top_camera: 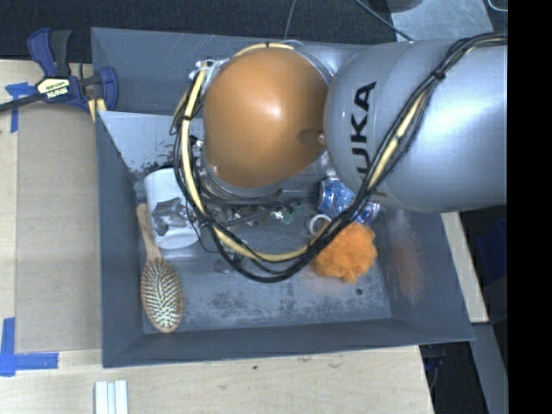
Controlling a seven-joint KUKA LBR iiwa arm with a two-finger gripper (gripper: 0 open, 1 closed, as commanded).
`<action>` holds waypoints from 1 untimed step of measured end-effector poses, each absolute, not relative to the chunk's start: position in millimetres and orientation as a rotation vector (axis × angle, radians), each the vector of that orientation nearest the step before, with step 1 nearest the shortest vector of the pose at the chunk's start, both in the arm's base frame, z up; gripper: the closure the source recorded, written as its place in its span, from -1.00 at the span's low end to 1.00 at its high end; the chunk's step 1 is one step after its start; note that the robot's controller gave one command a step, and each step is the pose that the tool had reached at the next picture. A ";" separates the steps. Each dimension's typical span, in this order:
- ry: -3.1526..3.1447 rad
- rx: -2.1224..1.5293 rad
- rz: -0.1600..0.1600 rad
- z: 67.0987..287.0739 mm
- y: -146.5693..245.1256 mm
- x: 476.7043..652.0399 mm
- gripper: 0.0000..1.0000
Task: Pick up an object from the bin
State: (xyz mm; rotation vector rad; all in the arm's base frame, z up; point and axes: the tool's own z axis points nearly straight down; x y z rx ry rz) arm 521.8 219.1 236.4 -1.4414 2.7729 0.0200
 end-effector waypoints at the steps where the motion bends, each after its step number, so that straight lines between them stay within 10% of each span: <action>1: 2.866 -1.249 0.023 202.1 243.0 509.5 -1.00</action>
Offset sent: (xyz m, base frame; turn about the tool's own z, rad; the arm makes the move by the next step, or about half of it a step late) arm -0.0121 0.0235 -0.0335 0.1374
